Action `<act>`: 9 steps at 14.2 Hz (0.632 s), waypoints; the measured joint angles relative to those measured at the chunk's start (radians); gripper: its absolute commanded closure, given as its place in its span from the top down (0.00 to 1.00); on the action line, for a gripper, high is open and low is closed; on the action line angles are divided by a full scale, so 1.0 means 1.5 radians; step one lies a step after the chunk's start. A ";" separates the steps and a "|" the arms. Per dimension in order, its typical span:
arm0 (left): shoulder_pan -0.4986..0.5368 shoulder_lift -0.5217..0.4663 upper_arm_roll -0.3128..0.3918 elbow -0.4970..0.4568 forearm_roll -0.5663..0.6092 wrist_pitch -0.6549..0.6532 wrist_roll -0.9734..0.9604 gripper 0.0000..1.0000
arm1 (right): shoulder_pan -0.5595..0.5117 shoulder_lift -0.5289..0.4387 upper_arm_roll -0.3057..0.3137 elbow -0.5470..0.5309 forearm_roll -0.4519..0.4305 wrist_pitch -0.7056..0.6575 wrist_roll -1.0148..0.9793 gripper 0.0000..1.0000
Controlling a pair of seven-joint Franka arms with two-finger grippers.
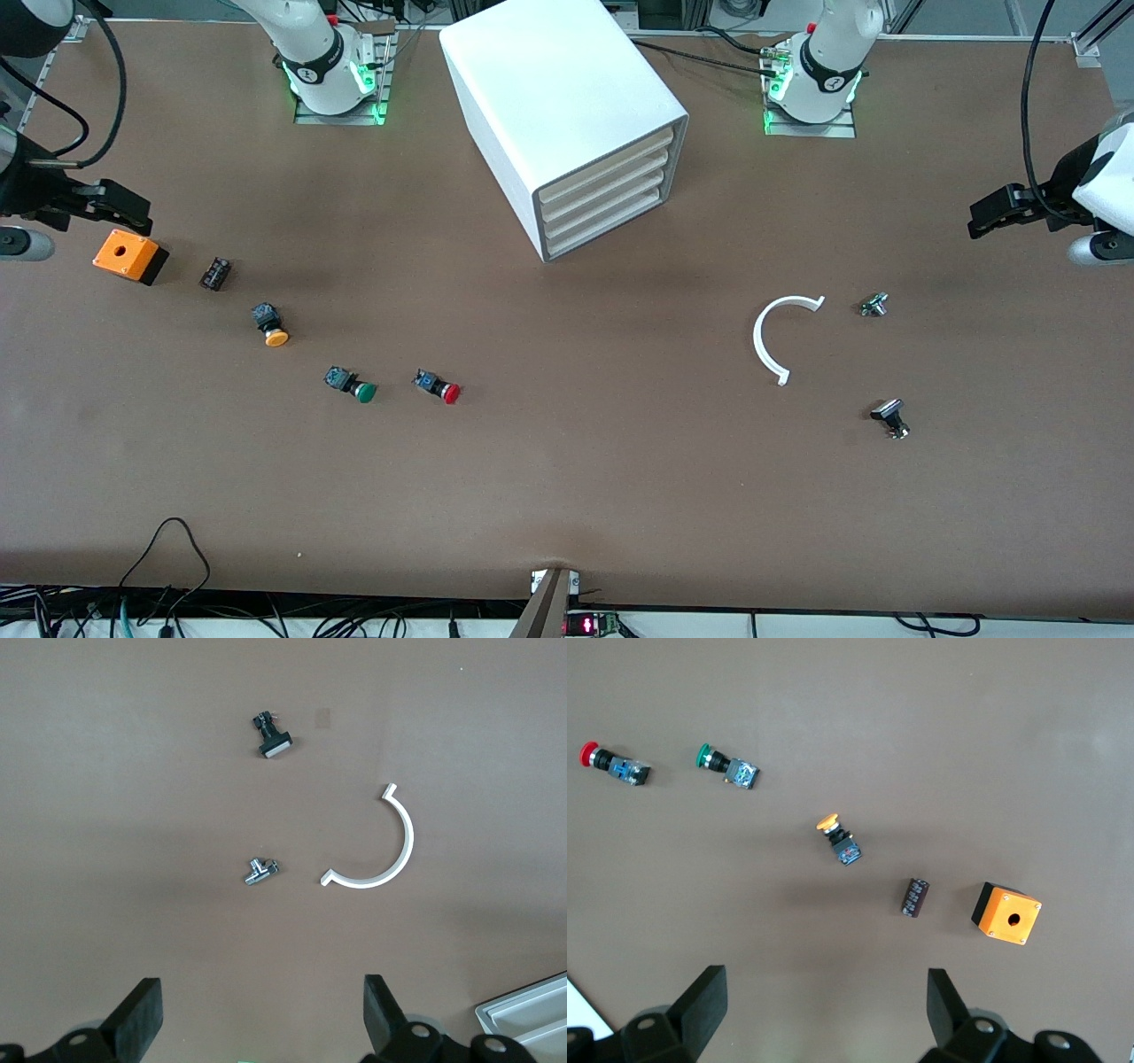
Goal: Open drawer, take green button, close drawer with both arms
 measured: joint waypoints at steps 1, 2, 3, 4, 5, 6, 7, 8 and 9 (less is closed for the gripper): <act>0.000 0.000 0.001 0.003 0.000 0.000 0.000 1.00 | -0.015 0.000 0.014 0.000 0.000 0.000 0.002 1.00; 0.000 0.000 0.002 0.005 0.000 0.000 0.000 1.00 | -0.023 0.000 0.019 0.000 0.000 0.000 0.002 1.00; 0.000 0.002 0.002 0.007 0.000 0.000 0.000 1.00 | -0.028 -0.001 0.020 0.000 0.004 0.000 0.003 1.00; 0.000 0.006 0.003 0.013 0.000 0.000 0.000 1.00 | -0.032 -0.002 0.018 0.000 0.015 0.000 0.004 1.00; 0.000 0.012 0.003 0.021 0.000 0.000 0.000 1.00 | -0.036 -0.003 0.012 0.000 0.032 0.000 0.006 1.00; 0.001 0.018 0.004 0.029 0.000 0.000 0.000 1.00 | -0.038 -0.004 0.002 0.001 0.048 0.000 0.006 1.00; 0.001 0.022 0.004 0.035 0.000 0.000 0.000 1.00 | -0.042 -0.006 -0.006 0.002 0.056 0.000 0.006 1.00; 0.001 0.026 0.005 0.039 0.000 0.000 0.000 1.00 | -0.045 -0.007 -0.008 0.002 0.058 0.000 0.006 1.00; 0.001 0.029 0.005 0.041 0.000 0.000 0.000 1.00 | -0.045 -0.008 -0.007 0.002 0.059 0.000 0.006 1.00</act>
